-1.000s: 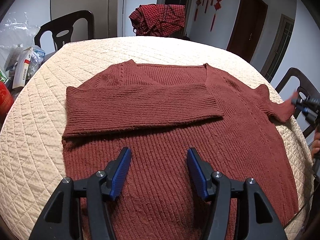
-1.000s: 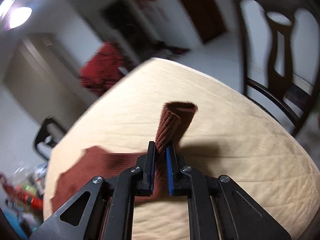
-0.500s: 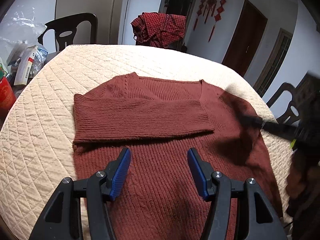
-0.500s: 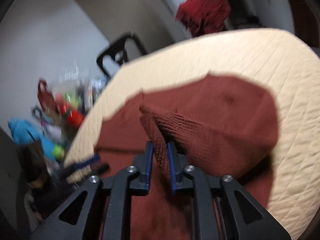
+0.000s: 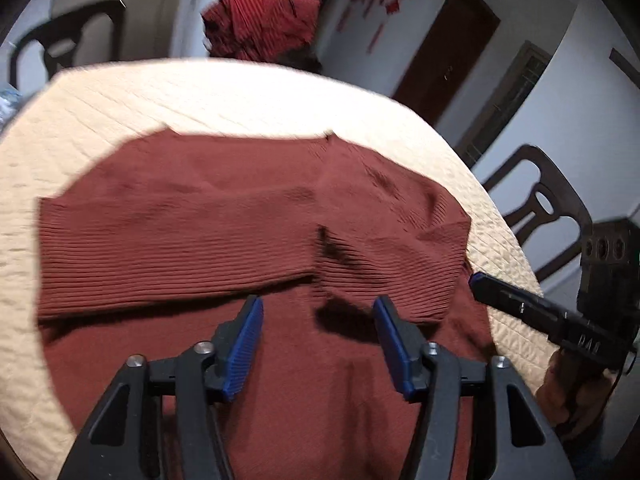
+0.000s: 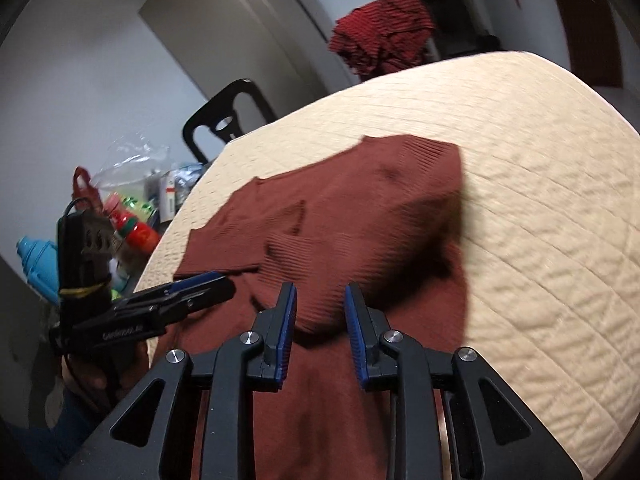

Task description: Fold small clothes

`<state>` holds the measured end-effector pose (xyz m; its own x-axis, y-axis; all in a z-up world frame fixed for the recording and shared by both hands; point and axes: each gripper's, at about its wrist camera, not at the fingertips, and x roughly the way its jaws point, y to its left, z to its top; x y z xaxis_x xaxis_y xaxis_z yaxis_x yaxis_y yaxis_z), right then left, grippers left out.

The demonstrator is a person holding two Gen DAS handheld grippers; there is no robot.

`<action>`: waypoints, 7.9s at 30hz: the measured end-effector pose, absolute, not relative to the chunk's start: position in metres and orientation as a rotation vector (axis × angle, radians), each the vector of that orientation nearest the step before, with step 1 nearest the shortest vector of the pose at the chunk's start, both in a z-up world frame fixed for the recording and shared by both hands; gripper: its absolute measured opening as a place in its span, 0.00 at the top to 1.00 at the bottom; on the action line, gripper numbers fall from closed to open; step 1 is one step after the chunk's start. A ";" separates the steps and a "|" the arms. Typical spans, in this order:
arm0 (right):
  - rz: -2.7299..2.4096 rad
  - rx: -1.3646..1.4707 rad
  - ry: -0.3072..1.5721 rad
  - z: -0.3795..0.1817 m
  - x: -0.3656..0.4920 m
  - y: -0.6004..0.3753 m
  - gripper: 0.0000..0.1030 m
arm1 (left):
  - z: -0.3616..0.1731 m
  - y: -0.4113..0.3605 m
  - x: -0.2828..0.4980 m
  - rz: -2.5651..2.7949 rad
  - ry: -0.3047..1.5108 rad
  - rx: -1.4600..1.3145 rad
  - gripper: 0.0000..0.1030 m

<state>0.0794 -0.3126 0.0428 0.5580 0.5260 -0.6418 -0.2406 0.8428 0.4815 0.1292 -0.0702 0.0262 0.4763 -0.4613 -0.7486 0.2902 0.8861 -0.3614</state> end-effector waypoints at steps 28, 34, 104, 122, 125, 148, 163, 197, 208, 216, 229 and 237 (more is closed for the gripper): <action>0.418 0.291 0.899 0.032 0.089 -0.309 0.75 | 0.023 -0.018 0.143 -0.320 0.882 -0.297 0.90; 0.293 0.276 0.925 0.024 0.106 -0.321 0.76 | 0.022 -0.019 0.150 -0.344 0.894 -0.281 0.87; 0.285 0.071 0.910 0.026 0.123 -0.326 0.91 | 0.033 -0.050 0.129 -0.355 0.844 -0.052 0.84; 0.367 0.097 0.890 0.038 0.067 -0.316 0.83 | 0.041 0.022 0.066 -0.133 0.805 -0.065 0.72; 0.377 0.084 0.881 0.040 0.058 -0.310 0.83 | 0.041 0.022 0.056 -0.130 0.802 -0.062 0.64; 0.369 0.092 0.907 0.028 0.000 -0.312 0.64 | 0.025 0.021 -0.006 -0.156 0.824 -0.089 0.58; 0.408 0.219 0.989 0.011 -0.026 -0.328 0.63 | 0.011 0.027 -0.038 -0.215 0.882 -0.225 0.58; 0.611 0.505 0.807 0.053 -0.045 -0.354 0.92 | 0.062 0.062 -0.064 -0.356 0.693 -0.469 0.92; 0.651 0.515 0.716 0.075 -0.038 -0.350 0.92 | 0.083 0.069 -0.053 -0.386 0.605 -0.506 0.92; 0.634 0.540 0.658 0.089 0.016 -0.353 0.92 | 0.086 0.078 0.011 -0.339 0.579 -0.528 0.92; 0.523 0.585 0.822 0.052 0.144 -0.345 0.92 | 0.045 0.080 0.136 -0.249 0.726 -0.532 0.92; 0.472 0.632 0.904 0.028 0.168 -0.350 0.92 | 0.019 0.084 0.155 -0.216 0.803 -0.592 0.92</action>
<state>0.1675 -0.3499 0.0280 0.5395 0.6200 -0.5697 -0.1139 0.7241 0.6802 0.1555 0.0838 0.0187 0.6834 -0.3980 -0.6121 -0.0371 0.8183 -0.5736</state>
